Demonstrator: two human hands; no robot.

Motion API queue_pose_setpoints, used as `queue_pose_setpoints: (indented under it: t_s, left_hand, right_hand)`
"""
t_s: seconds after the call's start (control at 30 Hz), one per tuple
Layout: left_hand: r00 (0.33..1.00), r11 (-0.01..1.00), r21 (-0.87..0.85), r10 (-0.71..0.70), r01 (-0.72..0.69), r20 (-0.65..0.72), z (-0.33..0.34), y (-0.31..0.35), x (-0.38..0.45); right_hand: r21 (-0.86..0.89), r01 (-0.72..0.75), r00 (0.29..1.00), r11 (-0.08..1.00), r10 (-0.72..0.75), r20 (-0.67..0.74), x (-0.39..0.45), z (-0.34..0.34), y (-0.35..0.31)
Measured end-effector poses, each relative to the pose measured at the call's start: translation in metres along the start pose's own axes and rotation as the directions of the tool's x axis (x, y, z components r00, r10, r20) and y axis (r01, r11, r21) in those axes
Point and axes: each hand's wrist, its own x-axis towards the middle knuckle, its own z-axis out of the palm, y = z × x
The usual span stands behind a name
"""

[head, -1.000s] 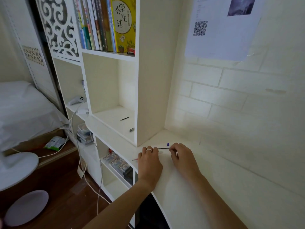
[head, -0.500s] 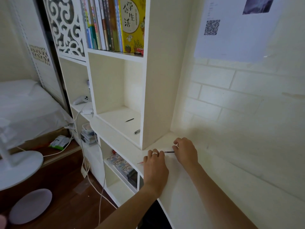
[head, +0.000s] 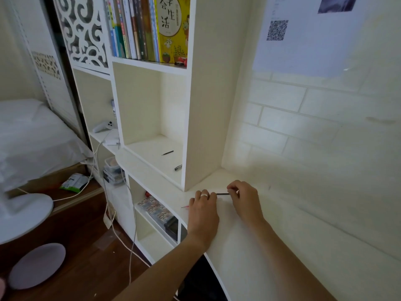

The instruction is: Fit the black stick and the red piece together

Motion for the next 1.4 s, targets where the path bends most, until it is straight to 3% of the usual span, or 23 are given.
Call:
queue_pose_setpoints:
  t_s: [0.27,0.43,1.2,1.4]
  left_hand:
    - [0.997,0.996,-0.034,0.079,-0.079,-0.001,-0.003,0.003,-0.004]
    - [0.994,0.993,-0.036,0.109,-0.109,-0.009,-0.004,0.005,-0.005]
    - [0.988,0.984,-0.094,0.152,-0.151,0.005,0.002,0.002,-0.002]
    - [0.989,0.980,-0.135,0.148,-0.148,-0.014,-0.001,0.002,-0.003]
  right_hand:
    - [0.257,-0.194,0.981,0.947,0.186,0.053,-0.036,-0.022,-0.001]
    - [0.337,-0.188,0.982,0.923,0.183,0.047,-0.049,-0.020,-0.003]
    - [0.283,-0.081,0.995,0.956,0.063,0.074,-0.050,-0.021,-0.005]
    - [0.321,-0.119,0.992,0.940,0.100,0.073,-0.050,-0.022,-0.003]
